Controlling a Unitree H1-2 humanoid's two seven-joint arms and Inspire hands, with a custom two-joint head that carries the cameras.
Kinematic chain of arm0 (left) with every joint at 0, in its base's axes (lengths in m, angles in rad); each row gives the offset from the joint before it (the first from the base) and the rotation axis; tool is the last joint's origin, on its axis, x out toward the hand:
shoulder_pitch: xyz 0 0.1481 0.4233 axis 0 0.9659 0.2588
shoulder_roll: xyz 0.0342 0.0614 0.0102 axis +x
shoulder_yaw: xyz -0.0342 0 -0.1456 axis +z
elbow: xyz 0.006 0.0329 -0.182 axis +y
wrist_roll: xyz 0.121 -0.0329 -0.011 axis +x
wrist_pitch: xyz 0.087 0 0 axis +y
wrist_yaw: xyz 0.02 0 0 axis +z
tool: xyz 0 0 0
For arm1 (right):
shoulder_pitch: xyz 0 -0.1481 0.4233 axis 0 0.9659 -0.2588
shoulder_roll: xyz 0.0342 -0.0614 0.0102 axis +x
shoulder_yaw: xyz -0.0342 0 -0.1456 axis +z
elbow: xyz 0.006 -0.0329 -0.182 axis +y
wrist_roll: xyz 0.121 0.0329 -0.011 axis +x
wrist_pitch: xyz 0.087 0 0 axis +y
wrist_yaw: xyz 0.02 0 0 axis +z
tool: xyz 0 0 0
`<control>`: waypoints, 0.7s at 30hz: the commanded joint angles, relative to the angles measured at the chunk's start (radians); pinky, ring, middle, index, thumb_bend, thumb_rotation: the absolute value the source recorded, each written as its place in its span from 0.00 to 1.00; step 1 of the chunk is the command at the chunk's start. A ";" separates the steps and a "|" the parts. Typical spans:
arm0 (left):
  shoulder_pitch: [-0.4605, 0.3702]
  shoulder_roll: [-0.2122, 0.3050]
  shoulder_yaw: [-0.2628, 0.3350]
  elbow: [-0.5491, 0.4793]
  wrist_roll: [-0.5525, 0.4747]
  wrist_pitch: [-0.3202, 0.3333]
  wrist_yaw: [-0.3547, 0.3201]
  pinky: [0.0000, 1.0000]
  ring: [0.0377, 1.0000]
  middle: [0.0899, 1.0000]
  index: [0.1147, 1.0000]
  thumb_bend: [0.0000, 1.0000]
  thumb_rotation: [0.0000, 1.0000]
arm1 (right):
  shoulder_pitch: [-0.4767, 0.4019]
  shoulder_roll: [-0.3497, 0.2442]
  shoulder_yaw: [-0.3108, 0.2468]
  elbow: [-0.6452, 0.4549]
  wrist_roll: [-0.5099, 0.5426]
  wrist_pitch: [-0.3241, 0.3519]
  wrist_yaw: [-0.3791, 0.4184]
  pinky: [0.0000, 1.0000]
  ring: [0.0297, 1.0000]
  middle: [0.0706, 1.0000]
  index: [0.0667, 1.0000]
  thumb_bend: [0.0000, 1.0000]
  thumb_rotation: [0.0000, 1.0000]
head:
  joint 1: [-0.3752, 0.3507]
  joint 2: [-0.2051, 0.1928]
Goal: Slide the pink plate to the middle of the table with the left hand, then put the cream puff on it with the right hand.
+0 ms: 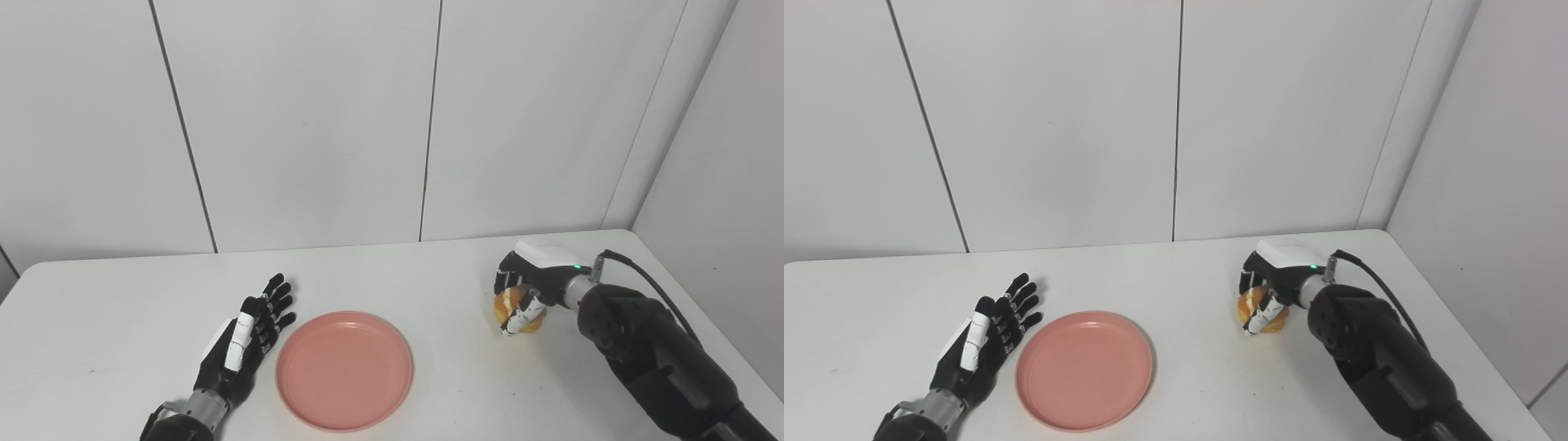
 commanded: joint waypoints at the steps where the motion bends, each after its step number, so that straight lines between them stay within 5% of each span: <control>1: 0.039 0.000 -0.008 0.031 0.015 0.077 0.012 0.96 1.00 1.00 1.00 0.91 0.95 | -0.065 -0.016 -0.014 -0.058 -0.010 -0.012 0.000 0.35 0.42 0.45 0.45 0.52 0.00 | 0.001 0.001; 10: 0.051 -0.015 -0.021 0.018 0.029 0.074 0.031 0.93 1.00 0.99 1.00 0.92 0.96 | -0.099 0.011 -0.002 -0.225 -0.010 -0.009 0.084 0.29 0.40 0.46 0.46 0.52 0.00 | 0.085 0.002; 21: 0.066 -0.069 -0.045 0.007 0.063 0.068 0.095 0.90 0.97 0.96 1.00 0.94 0.94 | -0.071 0.035 -0.026 -0.359 0.081 -0.090 0.072 0.25 0.35 0.42 0.49 0.51 0.00 | 0.244 0.007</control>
